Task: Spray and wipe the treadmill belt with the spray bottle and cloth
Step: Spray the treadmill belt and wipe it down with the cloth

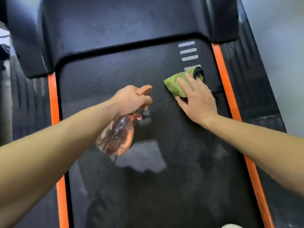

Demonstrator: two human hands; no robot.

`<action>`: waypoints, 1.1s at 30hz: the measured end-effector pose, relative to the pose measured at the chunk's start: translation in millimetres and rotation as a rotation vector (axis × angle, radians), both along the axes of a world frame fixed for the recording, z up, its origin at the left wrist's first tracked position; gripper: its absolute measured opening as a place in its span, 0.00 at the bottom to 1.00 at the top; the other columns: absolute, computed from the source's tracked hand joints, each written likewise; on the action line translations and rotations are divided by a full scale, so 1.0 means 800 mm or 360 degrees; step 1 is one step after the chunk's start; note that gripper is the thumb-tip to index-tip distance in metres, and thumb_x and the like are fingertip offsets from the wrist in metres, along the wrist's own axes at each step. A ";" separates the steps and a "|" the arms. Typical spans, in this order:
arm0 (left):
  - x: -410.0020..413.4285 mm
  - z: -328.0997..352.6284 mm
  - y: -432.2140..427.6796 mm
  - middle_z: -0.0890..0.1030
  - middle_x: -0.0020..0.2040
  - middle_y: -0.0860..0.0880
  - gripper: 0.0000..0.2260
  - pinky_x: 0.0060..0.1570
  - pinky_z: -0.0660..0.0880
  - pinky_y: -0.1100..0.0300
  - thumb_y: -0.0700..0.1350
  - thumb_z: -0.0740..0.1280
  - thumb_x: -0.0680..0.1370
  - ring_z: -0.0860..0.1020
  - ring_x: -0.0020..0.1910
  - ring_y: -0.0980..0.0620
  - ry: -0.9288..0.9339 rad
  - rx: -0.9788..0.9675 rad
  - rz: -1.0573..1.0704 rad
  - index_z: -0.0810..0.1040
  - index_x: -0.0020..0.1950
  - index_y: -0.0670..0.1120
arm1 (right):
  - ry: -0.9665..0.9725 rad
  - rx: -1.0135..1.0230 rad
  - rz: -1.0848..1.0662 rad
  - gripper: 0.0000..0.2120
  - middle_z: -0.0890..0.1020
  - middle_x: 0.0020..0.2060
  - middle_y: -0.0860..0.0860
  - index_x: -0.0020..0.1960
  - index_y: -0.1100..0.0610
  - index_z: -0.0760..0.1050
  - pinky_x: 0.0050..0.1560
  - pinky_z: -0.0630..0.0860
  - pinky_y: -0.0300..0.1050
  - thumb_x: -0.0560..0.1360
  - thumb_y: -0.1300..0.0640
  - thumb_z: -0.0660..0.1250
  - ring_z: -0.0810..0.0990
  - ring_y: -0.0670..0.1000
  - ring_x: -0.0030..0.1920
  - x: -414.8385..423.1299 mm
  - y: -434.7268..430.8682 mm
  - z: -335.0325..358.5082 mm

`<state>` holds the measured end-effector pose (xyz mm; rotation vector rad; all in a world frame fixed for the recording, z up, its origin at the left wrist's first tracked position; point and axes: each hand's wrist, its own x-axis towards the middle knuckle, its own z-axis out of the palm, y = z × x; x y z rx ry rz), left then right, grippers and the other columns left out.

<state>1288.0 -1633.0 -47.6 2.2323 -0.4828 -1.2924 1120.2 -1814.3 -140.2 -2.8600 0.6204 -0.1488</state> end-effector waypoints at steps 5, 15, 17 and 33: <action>-0.028 -0.005 -0.018 0.83 0.31 0.53 0.07 0.20 0.72 0.65 0.45 0.72 0.77 0.81 0.21 0.51 -0.0042 -0.0032 -0.0216 0.83 0.44 0.42 | 0.0353 -0.0159 0.0952 0.36 0.65 0.79 0.57 0.79 0.52 0.62 0.73 0.68 0.62 0.75 0.43 0.67 0.68 0.65 0.73 -0.113 0.070 0.006; -0.135 -0.006 -0.020 0.83 0.39 0.51 0.05 0.22 0.70 0.67 0.45 0.71 0.77 0.82 0.24 0.50 0.0018 -0.0043 -0.0484 0.80 0.44 0.44 | 0.0338 0.0137 -0.0435 0.38 0.61 0.81 0.52 0.80 0.48 0.61 0.74 0.66 0.62 0.74 0.45 0.72 0.63 0.63 0.77 -0.248 0.237 0.013; -0.150 -0.013 -0.019 0.86 0.42 0.45 0.05 0.23 0.71 0.64 0.45 0.71 0.77 0.81 0.23 0.50 0.0080 -0.0056 -0.0466 0.80 0.44 0.43 | 0.0260 0.0104 -0.0516 0.37 0.64 0.79 0.53 0.79 0.49 0.64 0.73 0.65 0.62 0.73 0.45 0.71 0.65 0.63 0.76 -0.249 0.242 0.003; -0.231 0.011 0.011 0.86 0.38 0.47 0.07 0.23 0.73 0.63 0.43 0.73 0.76 0.82 0.25 0.48 0.0074 0.0035 -0.0493 0.81 0.46 0.39 | 0.0110 0.0045 -0.0672 0.36 0.67 0.78 0.55 0.79 0.50 0.64 0.72 0.64 0.63 0.73 0.45 0.69 0.68 0.64 0.75 -0.301 0.282 -0.013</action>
